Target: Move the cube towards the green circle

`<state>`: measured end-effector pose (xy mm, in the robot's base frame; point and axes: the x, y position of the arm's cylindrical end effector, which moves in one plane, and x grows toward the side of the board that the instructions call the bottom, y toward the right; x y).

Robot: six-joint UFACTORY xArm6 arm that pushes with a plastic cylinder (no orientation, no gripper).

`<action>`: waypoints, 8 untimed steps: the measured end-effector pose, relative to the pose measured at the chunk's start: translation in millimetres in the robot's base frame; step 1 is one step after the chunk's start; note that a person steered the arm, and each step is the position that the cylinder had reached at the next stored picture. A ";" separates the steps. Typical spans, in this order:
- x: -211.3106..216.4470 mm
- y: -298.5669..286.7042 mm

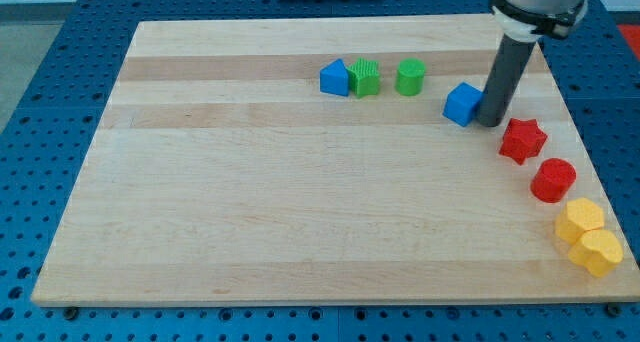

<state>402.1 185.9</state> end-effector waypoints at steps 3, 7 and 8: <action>-0.3 -30.6; -15.6 -30.6; -23.4 -30.6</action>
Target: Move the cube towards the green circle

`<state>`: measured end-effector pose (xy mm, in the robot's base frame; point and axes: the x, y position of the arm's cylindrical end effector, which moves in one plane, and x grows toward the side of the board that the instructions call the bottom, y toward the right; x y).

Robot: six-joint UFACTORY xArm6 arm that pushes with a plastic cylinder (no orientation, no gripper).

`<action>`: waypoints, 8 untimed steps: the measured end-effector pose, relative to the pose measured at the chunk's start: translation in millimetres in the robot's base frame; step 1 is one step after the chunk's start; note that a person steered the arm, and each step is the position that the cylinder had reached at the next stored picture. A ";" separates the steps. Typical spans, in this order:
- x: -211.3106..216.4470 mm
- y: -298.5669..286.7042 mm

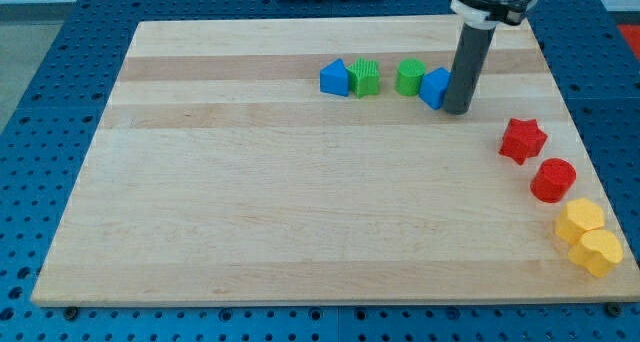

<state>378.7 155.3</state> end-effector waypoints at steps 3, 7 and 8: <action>-20.7 4.0; -45.5 5.4; -45.9 6.8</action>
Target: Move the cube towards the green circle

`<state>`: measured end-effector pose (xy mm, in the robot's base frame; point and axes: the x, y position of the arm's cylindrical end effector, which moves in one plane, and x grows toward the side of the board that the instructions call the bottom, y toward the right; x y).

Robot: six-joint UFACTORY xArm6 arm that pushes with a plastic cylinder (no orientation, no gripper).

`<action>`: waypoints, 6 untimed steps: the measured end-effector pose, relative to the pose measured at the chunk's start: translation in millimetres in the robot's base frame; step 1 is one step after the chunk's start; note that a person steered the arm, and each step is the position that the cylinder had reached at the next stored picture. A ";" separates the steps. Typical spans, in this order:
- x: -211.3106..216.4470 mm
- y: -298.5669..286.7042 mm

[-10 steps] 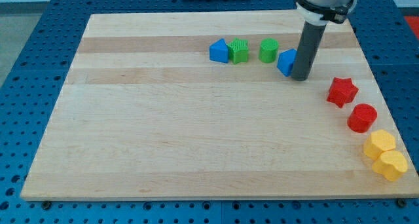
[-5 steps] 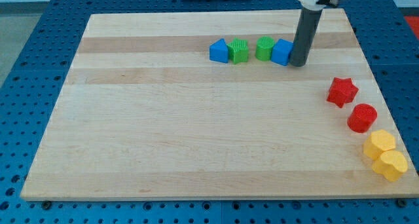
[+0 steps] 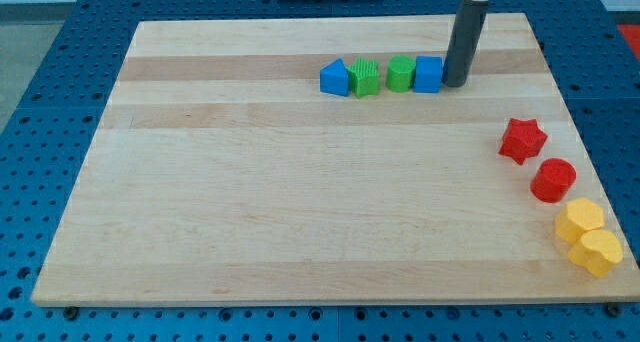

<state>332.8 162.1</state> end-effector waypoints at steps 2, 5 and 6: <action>-8.1 1.8; -8.4 1.5; -8.2 -0.9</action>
